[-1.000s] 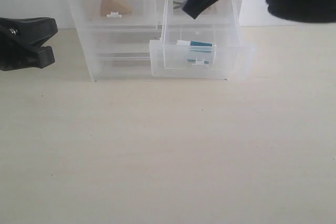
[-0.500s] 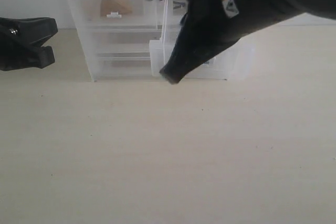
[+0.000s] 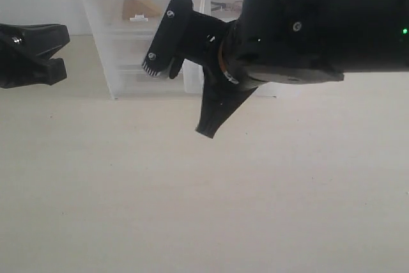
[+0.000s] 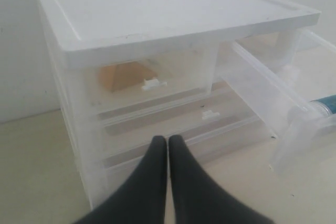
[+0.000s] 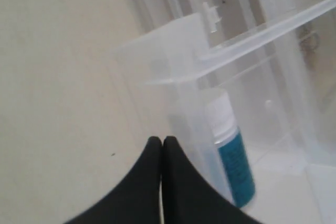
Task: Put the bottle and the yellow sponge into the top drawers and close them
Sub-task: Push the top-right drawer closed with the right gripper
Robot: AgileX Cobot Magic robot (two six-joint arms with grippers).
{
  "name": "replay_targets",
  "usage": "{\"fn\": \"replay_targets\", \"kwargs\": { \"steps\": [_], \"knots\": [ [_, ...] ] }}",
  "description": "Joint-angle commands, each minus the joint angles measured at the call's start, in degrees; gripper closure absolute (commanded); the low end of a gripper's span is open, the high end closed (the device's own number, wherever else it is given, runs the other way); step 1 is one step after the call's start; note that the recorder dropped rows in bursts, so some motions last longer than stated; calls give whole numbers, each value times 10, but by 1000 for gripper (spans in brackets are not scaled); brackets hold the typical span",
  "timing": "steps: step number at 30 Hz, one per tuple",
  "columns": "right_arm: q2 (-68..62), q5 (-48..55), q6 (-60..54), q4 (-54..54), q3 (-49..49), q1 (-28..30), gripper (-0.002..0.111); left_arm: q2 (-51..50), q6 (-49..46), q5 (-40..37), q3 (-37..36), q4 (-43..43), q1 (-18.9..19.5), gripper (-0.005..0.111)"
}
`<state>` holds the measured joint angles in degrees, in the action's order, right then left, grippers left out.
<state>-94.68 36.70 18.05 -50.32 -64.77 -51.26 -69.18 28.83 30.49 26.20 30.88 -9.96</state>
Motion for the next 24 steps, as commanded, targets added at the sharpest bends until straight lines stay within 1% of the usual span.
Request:
{"fn": "replay_targets", "kwargs": {
  "steps": [1, 4, 9, 13, 17, 20, 24],
  "knots": [
    [2, 5, 81, -119, 1, 6, 109, -2, -2, 1, -4, -5, 2, 103],
    [2, 6, 90, -143, 1, 10, 109, -2, -2, 1, -4, -5, 2, 103],
    [2, -9, 111, -155, 1, 43, 109, -2, -2, 1, -4, -5, 2, 103],
    [2, -53, 124, -157, 1, 78, 109, -2, -2, 1, -4, -5, 2, 103],
    [-5, -122, 154, -178, 0, 118, 109, -2, -2, 1, -4, -5, 2, 103],
    [-34, -129, 186, -185, -25, 148, 109, -2, -2, 1, -4, -5, 2, 103],
    [-90, -149, 236, -185, -89, 180, 109, -2, -2, 1, -4, -5, 2, 103]
  ]
}}
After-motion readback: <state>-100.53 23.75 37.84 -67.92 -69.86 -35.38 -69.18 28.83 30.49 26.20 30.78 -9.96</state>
